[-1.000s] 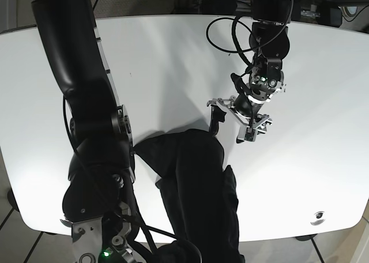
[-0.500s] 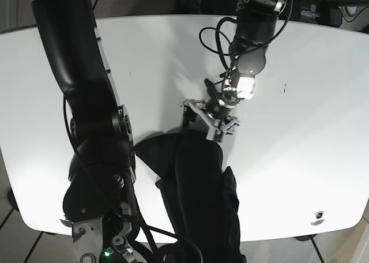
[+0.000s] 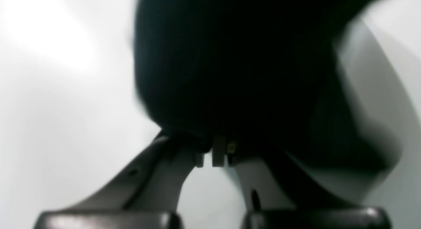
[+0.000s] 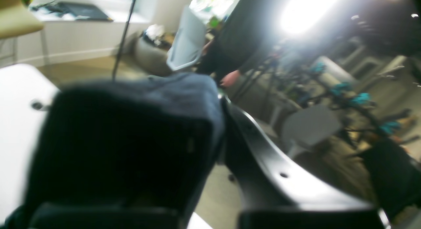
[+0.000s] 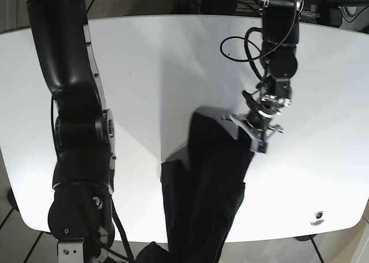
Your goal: Fold the T-shirt properly
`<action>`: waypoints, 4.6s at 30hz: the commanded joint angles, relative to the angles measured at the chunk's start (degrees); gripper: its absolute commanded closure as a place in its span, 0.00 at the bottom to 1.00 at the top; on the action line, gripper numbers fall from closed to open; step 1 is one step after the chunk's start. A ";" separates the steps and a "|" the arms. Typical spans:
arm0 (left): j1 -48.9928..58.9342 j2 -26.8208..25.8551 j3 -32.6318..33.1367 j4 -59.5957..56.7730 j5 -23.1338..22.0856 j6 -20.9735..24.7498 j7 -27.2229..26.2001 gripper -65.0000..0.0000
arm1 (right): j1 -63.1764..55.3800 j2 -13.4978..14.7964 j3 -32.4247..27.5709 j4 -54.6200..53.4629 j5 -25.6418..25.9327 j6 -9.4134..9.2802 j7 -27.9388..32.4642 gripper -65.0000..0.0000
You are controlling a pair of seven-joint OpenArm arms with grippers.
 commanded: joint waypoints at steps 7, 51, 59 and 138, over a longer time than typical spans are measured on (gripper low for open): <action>-15.06 -9.02 -21.69 16.36 -0.63 -12.32 20.44 1.00 | 2.49 3.21 5.78 -23.46 -0.38 -3.74 17.41 0.97; 26.61 -6.82 -39.88 25.33 -0.37 -23.71 22.02 1.00 | -83.08 4.27 5.08 38.79 7.44 -3.48 2.72 0.09; 26.70 -6.73 -39.80 25.33 -0.37 -23.71 22.02 1.00 | -73.68 5.59 -17.34 34.30 1.99 -3.83 1.58 0.09; 26.61 -3.48 -38.21 34.91 -0.63 -23.71 22.20 1.00 | -66.56 -3.29 5.60 18.13 2.52 -4.88 8.00 0.97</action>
